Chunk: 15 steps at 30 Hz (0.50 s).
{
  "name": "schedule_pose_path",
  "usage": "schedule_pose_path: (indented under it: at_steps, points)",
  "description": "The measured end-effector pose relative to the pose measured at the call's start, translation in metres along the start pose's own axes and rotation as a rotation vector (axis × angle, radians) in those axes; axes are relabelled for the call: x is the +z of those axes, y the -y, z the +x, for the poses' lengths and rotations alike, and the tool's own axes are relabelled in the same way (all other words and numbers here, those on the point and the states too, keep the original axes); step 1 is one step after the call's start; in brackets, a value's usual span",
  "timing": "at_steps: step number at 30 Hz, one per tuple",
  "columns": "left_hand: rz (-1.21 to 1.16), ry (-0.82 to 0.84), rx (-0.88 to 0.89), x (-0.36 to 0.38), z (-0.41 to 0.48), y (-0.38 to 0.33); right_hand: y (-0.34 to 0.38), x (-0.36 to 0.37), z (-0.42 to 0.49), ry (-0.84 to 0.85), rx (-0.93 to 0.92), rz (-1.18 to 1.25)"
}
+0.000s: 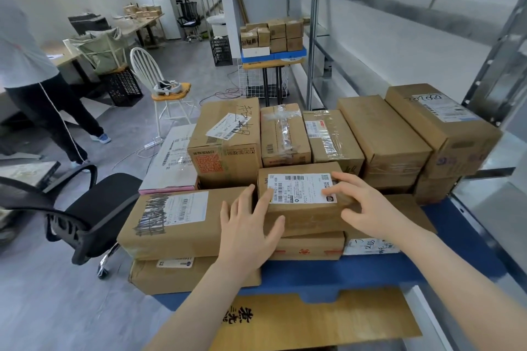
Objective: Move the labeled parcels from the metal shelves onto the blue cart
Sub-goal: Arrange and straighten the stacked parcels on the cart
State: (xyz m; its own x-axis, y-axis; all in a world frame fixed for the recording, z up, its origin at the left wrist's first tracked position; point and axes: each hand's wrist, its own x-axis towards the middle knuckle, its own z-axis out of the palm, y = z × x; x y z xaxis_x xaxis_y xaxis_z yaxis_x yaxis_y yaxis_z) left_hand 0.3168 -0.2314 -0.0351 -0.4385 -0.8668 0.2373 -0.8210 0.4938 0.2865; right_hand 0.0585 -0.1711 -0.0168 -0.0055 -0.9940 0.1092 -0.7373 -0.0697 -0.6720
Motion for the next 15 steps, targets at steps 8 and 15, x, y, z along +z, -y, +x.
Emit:
schedule_pose_path:
  at_steps: [8, 15]
  points:
    - [-0.09, 0.004, -0.012, -0.005, 0.003, 0.004, -0.003, 0.02, -0.017, -0.099, -0.009, 0.069]
    - [0.024, 0.081, -0.087, -0.001, 0.003, 0.004, 0.003, 0.029, -0.019, -0.128, -0.024, 0.074]
